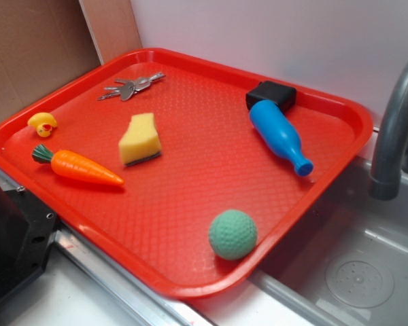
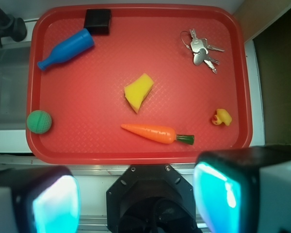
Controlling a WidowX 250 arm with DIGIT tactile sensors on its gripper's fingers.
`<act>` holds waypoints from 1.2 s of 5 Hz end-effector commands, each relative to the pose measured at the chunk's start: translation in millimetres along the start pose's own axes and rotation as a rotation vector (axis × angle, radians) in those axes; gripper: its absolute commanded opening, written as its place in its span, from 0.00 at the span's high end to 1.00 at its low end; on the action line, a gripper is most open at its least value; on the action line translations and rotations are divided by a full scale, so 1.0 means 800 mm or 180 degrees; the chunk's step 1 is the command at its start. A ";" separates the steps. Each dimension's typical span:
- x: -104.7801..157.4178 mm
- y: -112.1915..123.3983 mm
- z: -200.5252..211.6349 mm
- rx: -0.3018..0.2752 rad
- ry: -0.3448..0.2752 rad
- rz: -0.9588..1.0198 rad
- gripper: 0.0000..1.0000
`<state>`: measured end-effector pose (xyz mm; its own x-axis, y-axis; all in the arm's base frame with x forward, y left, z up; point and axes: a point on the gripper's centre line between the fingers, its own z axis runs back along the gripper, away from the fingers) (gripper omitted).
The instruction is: Grab the blue bottle.
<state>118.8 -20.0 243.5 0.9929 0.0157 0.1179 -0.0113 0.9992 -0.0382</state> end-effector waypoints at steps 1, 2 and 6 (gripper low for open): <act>0.000 0.000 0.000 0.0000 0.0000 0.0000 0.00; 0.055 -0.006 -0.070 0.0393 0.0037 0.0754 0.00; 0.126 -0.020 -0.116 0.0223 -0.0257 0.2362 0.00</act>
<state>222.0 -44.3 149.0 0.7233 0.6767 0.1380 -0.6794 0.7330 -0.0331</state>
